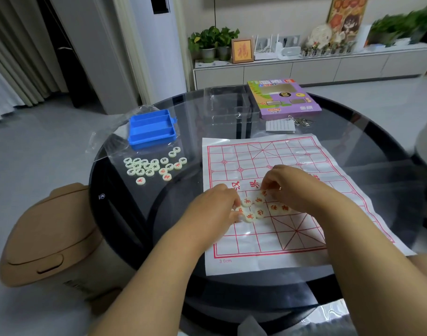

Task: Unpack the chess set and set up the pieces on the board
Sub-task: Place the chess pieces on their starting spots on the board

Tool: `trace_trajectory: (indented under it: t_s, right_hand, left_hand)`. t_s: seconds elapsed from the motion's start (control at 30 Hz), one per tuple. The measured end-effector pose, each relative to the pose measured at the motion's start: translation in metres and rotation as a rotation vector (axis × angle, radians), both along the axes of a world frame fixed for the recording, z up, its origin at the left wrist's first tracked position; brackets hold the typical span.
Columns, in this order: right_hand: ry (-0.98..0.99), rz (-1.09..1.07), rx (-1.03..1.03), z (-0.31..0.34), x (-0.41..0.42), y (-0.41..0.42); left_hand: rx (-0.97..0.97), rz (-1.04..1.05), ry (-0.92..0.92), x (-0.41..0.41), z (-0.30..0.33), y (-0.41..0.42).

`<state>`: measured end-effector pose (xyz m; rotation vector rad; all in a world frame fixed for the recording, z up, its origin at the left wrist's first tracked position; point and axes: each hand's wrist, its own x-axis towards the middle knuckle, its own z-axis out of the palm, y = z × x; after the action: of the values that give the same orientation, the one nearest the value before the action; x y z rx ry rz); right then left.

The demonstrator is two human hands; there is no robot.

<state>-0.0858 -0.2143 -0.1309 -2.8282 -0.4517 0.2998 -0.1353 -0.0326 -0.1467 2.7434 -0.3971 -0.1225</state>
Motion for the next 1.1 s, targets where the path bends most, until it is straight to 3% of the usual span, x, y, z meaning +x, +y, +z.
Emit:
trace_trajectory:
  t_s: [0.4,0.67,0.8,1.0,1.1]
  right_hand:
    - [-0.004,-0.057,0.124,0.008,0.004,-0.005]
    - [-0.135,0.059,0.253,0.007,0.021,0.084]
    - [-0.148,0.212,0.210,-0.011,0.041,0.126]
    - [-0.150,0.356,-0.044,-0.026,0.051,0.155]
    - [-0.173,0.344,-0.032,-0.027,0.050,0.156]
  left_hand:
    - [-0.167,0.229,-0.131,0.009,-0.003,0.040]
    - [-0.098,0.564,-0.295,0.019,-0.008,0.082]
    - [-0.001,0.668,-0.186,0.024,-0.012,0.104]
    - [0.144,0.559,0.066,0.035,-0.025,0.104]
    - [0.112,0.516,0.080,0.033,-0.025,0.099]
